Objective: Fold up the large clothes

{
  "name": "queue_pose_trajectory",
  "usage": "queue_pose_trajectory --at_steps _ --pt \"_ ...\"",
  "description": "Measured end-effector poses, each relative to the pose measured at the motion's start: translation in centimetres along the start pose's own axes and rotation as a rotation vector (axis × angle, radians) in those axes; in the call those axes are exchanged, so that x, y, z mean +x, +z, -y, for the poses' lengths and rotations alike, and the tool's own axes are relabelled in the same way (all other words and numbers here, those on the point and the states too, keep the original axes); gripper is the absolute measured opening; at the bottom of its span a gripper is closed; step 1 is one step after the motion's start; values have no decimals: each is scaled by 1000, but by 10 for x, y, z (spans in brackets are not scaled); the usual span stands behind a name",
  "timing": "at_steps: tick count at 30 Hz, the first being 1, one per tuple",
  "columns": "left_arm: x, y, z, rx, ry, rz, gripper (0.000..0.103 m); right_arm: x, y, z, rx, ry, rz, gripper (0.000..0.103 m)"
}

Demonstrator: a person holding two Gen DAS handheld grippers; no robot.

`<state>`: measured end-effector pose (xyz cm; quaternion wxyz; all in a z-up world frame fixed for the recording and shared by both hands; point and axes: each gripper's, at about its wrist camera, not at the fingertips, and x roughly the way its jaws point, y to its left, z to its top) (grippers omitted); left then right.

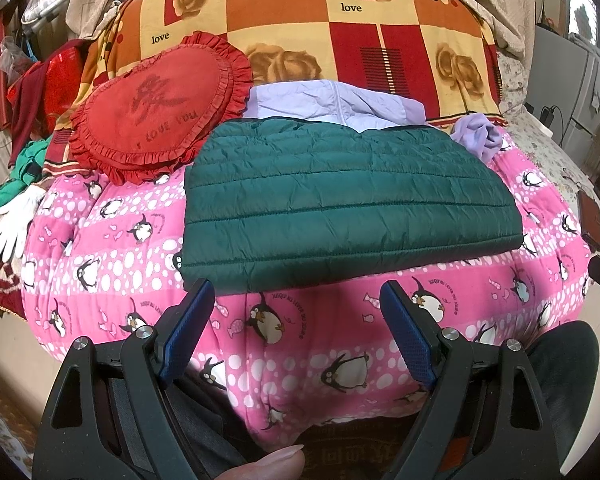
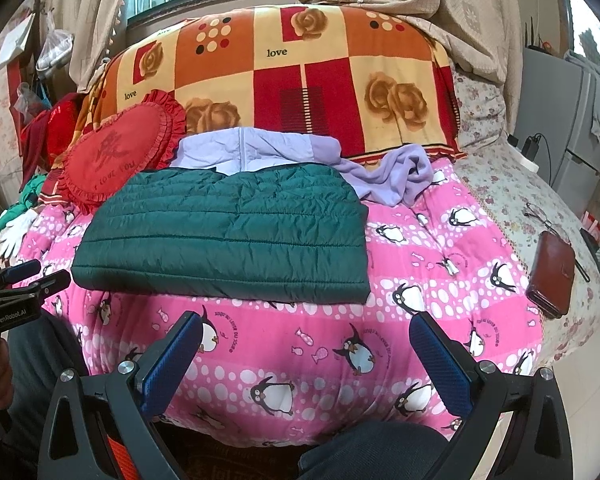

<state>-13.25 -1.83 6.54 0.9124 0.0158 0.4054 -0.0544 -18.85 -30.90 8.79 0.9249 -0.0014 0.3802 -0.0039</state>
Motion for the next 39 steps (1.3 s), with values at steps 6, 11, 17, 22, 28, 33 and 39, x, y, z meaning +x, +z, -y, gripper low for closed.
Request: queue_pose_trajectory --at_steps 6,11,17,22,28,33,39 --pt "0 -1 0 0 1 0 85 -1 6 -1 -7 -4 6 102" --pt "8 6 -4 -7 1 -14 85 11 5 8 20 4 -8 102" --pt "39 42 -58 -63 68 46 85 60 35 53 117 43 11 102" --pt "121 73 -135 -171 -38 -80 85 135 76 90 178 162 1 102" --pt "200 90 -167 -278 -326 -199 103 246 89 130 373 237 -133 102" --pt "238 104 -175 -323 -505 -224 103 298 71 155 566 432 -205 103" --pt "256 111 -175 -328 -614 -229 103 314 73 155 543 649 -241 103"
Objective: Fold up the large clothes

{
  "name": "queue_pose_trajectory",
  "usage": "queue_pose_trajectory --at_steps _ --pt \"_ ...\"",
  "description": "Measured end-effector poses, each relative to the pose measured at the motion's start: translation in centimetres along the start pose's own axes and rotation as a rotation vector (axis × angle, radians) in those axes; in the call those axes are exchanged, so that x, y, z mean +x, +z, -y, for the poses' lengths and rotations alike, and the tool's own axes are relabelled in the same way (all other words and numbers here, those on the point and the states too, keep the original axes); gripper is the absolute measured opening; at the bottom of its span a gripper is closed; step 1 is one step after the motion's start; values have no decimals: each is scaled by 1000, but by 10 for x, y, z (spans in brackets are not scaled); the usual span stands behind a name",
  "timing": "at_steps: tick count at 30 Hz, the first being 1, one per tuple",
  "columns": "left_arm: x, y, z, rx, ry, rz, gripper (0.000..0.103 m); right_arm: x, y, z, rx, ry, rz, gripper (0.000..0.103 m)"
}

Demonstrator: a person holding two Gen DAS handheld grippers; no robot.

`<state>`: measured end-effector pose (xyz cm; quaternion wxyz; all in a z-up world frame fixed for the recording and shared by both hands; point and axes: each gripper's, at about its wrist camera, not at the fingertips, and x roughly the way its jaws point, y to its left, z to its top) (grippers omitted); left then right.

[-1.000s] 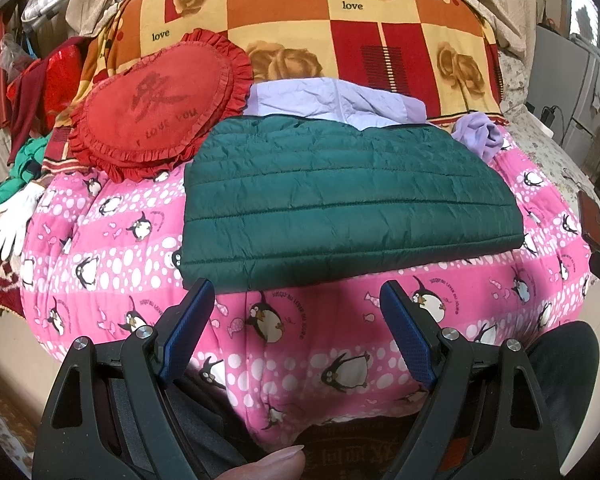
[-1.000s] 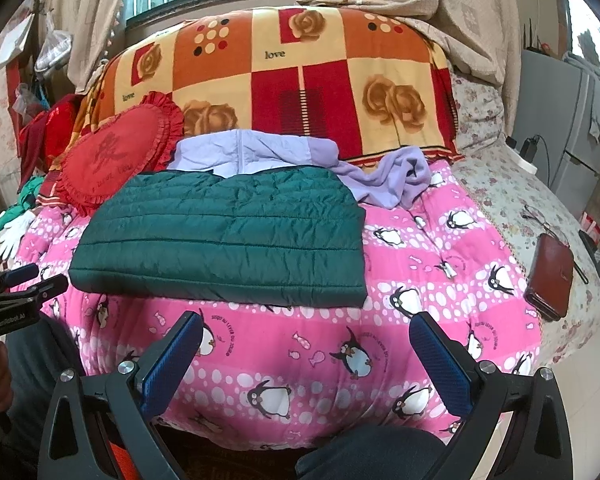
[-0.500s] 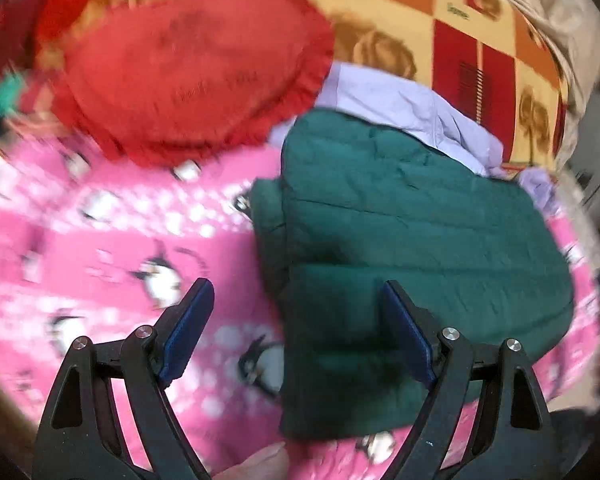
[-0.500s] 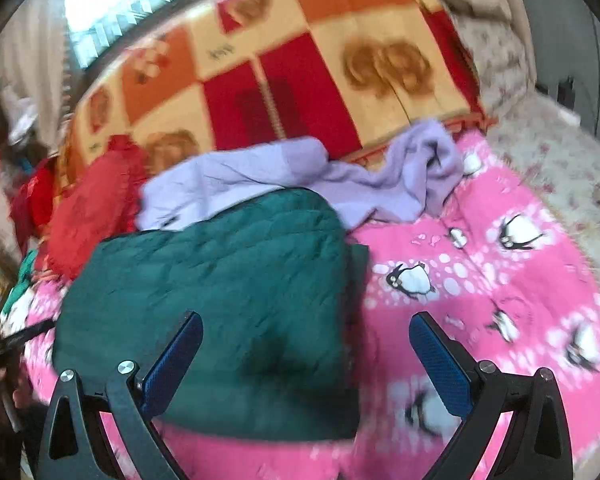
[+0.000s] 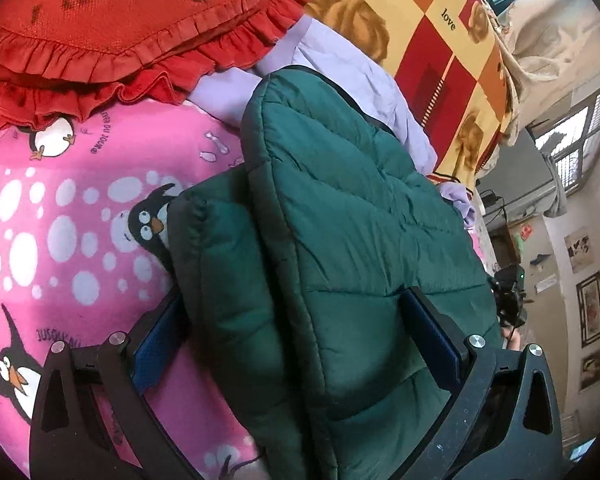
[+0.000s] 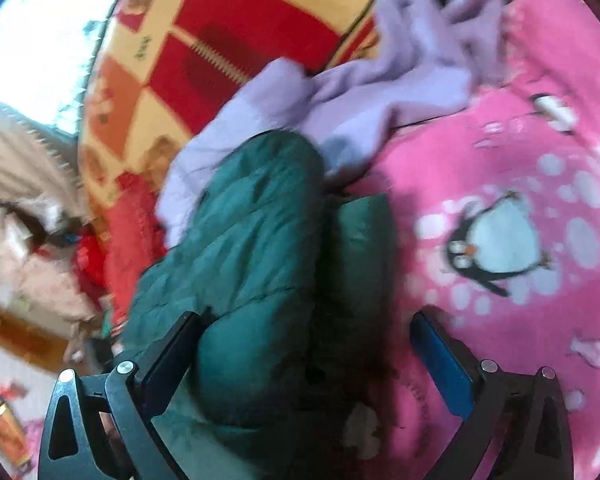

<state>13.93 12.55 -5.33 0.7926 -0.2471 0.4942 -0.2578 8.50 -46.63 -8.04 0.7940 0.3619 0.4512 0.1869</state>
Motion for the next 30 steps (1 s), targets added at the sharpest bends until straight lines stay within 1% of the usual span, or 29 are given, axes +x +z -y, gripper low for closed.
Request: queue_pose_trajectory --at_steps 1,3,6,7,8,9,10,11,12,13,15,17,20,22,25,27,30 --pt "3 1 3 9 -13 -6 103 3 1 -1 -17 51 -25 103" --pt "5 2 3 21 -33 -15 103 9 1 -6 -68 119 -59 103" --pt "8 4 6 46 -36 -10 103 21 0 -12 -131 71 -79 103" --pt "11 6 8 58 -21 -2 102 24 0 -15 -137 56 -74 101" --pt "8 4 7 62 -13 6 98 25 1 -18 -147 49 -69 97" --pt "5 2 8 71 -12 18 81 25 0 -21 -156 47 -65 86" --pt "2 2 13 84 -10 35 66 22 0 -27 -171 62 -55 72" --pt "-3 0 14 94 -8 53 60 18 0 -32 -195 73 -46 65" --pt "-7 -1 18 104 -5 65 50 12 -2 -41 -239 72 -31 51" --pt "-11 -3 23 124 3 80 42 8 -3 -48 -274 63 -14 43" --pt "-19 -7 34 173 38 111 37 -4 -12 -74 -390 20 45 36" --pt "-29 -9 44 199 53 142 34 -19 -20 -97 -469 -24 105 34" --pt "-52 -12 65 249 71 173 33 -40 -31 -123 -516 -84 162 33" --pt "-69 -12 83 279 80 183 33 -52 -35 -142 -549 -123 167 32" --pt "-96 -17 103 301 71 204 33 -82 -41 -174 -596 -131 181 32" --pt "-117 -24 118 313 58 215 33 -107 -47 -200 -646 -142 185 32" --pt "-139 -44 133 319 36 207 33 -137 -58 -218 -682 -150 171 32"
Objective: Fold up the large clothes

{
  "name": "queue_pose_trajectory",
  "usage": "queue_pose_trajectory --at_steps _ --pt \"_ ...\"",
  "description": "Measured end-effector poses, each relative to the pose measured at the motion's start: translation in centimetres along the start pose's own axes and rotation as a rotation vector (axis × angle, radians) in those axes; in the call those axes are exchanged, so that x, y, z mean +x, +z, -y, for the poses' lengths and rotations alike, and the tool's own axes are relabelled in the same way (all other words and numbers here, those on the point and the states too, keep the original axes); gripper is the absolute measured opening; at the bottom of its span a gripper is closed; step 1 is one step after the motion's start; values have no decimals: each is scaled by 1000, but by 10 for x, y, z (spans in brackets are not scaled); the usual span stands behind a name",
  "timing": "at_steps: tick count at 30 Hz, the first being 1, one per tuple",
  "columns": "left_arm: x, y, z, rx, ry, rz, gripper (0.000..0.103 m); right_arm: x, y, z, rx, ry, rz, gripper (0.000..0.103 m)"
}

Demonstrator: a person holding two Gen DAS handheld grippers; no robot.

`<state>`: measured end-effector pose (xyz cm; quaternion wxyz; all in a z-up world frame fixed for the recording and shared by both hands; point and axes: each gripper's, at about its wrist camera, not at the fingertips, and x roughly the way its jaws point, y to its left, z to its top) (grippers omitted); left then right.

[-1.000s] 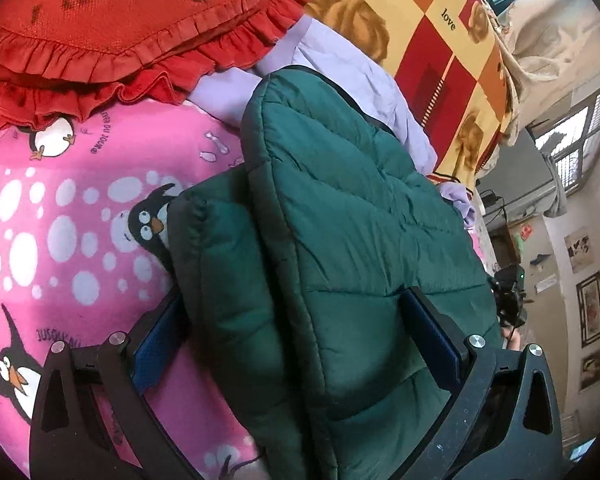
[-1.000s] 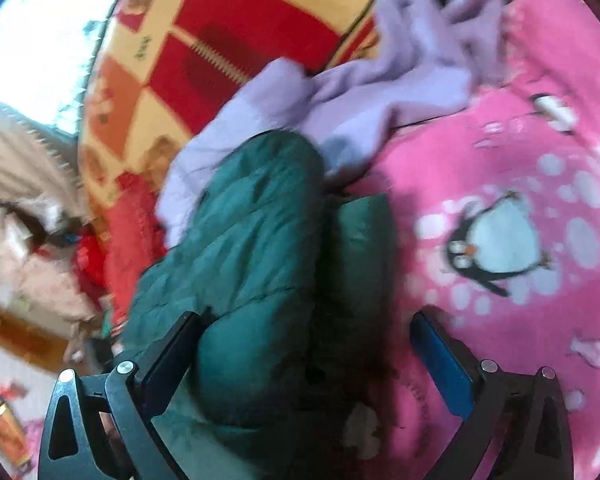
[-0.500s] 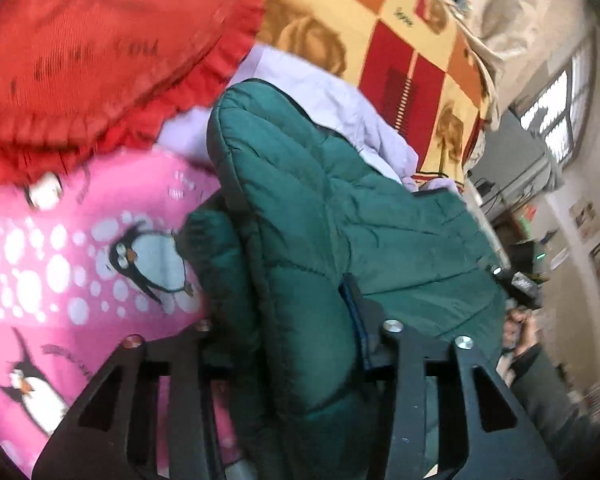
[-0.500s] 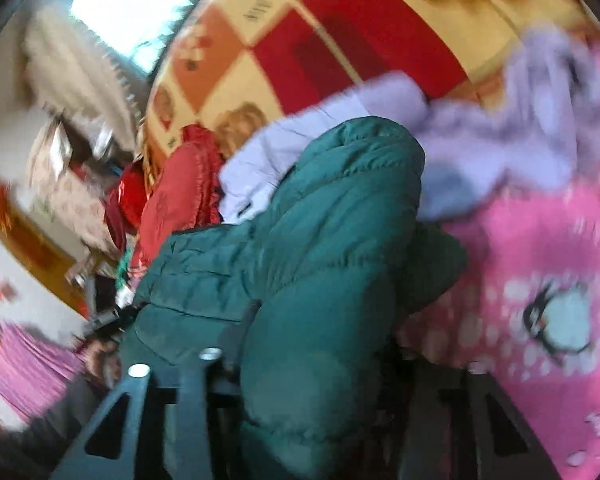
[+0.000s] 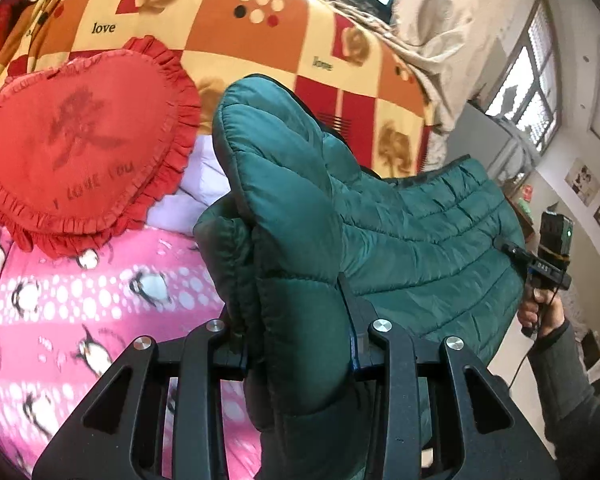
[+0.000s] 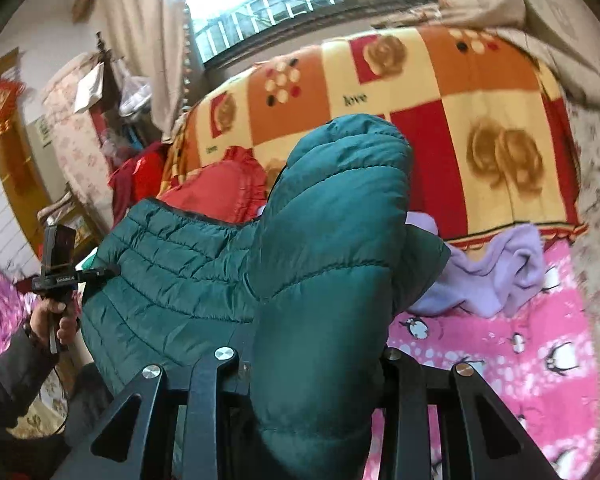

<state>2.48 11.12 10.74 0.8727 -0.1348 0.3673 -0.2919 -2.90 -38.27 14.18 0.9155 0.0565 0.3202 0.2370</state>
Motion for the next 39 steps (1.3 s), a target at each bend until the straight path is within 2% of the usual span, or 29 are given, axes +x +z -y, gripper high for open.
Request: queue_pose_trajectory --at_steps 4,9,13,18,22,25,30,33,35,38,39 --pt "-15 -27 14 3 -17 -16 33 -25 -12 -13 -49 -10 -35 32" --pt "-10 -39 13 -17 -14 -30 33 -26 -39 -11 -48 -18 -32 32" --pt "-1 -14 15 3 1 -36 33 -17 -30 1 -20 -10 -16 32" --pt "6 47 20 64 25 -9 33 -4 20 19 -8 16 13 32" --pt "39 83 3 81 51 -8 33 31 54 42 15 18 10 32" --pt "68 91 -21 60 66 -22 33 70 61 61 37 13 -16 32" --pt "122 68 -72 18 96 -75 33 140 41 92 84 35 -88 32" --pt "148 47 -100 -17 115 -130 33 184 14 105 100 45 -175 32" --pt "157 37 -116 -37 111 -133 37 198 3 113 119 30 -187 33" --pt "161 32 -129 -63 71 -124 46 205 -5 129 179 41 -177 39" --pt "162 31 -131 -64 75 -134 53 206 -6 130 181 34 -181 43"
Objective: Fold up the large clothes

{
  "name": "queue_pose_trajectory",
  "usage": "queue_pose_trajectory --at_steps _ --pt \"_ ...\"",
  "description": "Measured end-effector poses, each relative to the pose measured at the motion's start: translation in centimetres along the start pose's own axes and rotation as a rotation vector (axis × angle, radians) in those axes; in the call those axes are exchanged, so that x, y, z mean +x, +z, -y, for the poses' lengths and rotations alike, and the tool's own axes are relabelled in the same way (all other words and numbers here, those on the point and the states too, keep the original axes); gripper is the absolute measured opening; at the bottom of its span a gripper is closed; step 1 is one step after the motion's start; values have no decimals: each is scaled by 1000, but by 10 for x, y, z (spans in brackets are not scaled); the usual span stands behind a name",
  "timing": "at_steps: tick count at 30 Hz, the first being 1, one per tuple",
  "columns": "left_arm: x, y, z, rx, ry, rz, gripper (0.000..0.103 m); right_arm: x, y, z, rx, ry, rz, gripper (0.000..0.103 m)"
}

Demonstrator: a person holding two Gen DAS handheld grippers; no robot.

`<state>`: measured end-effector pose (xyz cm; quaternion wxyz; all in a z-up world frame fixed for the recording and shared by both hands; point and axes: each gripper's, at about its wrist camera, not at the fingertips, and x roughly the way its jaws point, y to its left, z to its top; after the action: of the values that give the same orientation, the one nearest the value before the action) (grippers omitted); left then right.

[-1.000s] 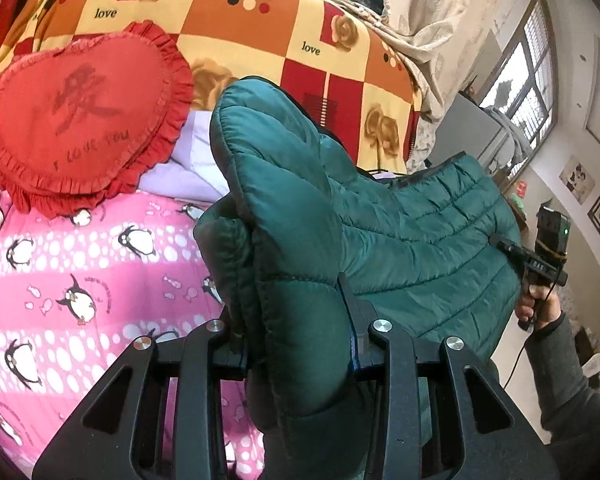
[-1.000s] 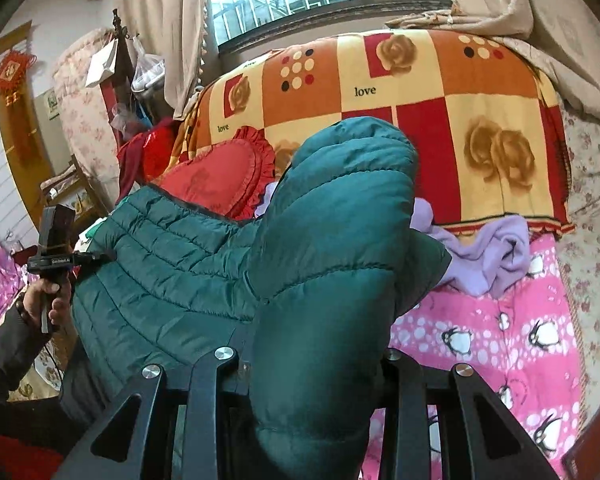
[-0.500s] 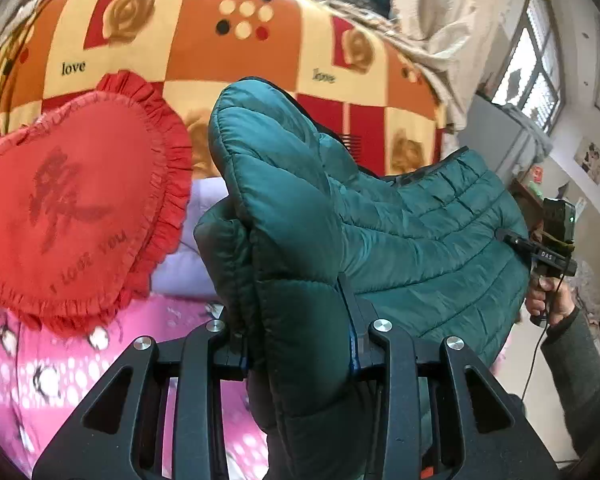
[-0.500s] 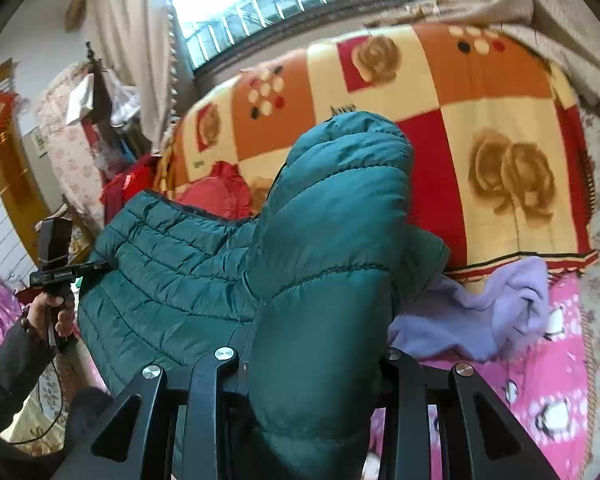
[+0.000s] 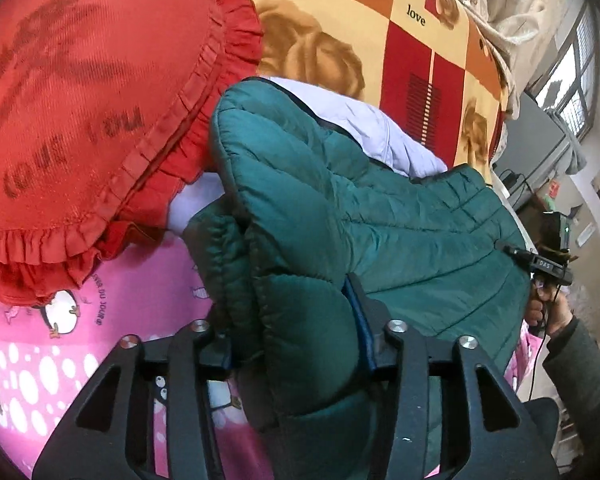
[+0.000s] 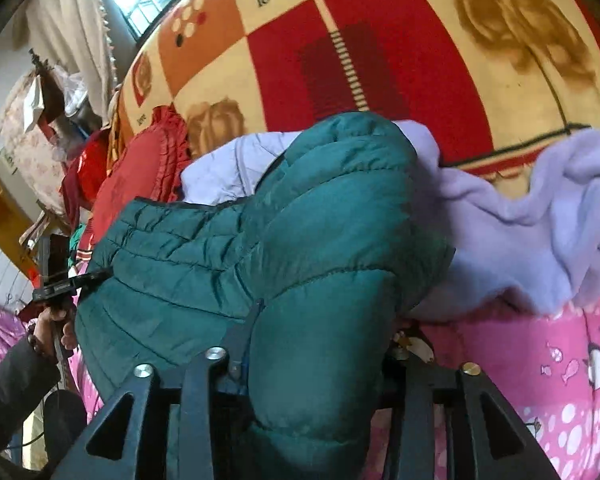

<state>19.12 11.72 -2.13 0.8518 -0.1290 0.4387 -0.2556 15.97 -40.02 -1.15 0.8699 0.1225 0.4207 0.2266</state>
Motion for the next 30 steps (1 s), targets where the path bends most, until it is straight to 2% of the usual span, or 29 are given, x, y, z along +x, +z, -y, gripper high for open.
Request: queue_pose_trajectory --at_steps 1,3,6,8,11,13,17,18,20,22,23,25,27,30 --pt "0 0 -3 -11 6 -11 59 0 -1 0 -1 -7 -3 47" --pt "0 0 -5 -29 13 -28 63 0 -1 -1 9 -14 -11 51" --pt "-8 2 -6 -40 9 -54 64 -4 0 -3 40 -73 -51 60" --pt "-20 3 -5 -46 -2 -64 64 -13 0 -6 48 -101 -65 60" --pt "-48 -1 -3 -53 35 -23 63 -40 -4 -18 21 -199 -41 60" --pt "-75 -6 6 -58 55 46 63 -59 -10 -33 -5 -253 -11 63" --pt "-123 -33 63 41 179 190 65 -92 -32 -78 -64 -420 42 72" --pt "-133 -44 83 66 215 220 68 -99 -40 -91 -75 -448 52 75" --pt "-147 -71 125 132 269 272 80 -108 -53 -113 -76 -493 46 77" --pt "-155 -95 158 177 269 312 84 -115 -67 -134 -80 -519 43 78" --pt "-156 -106 170 195 258 313 84 -119 -76 -145 -74 -547 37 78" --pt "-147 -128 194 211 271 266 84 -125 -95 -164 -86 -562 32 78" --pt "-134 -150 211 223 325 210 84 -129 -114 -180 -97 -558 23 79" --pt "-118 -179 225 245 428 185 84 -132 -140 -198 -102 -544 8 79"
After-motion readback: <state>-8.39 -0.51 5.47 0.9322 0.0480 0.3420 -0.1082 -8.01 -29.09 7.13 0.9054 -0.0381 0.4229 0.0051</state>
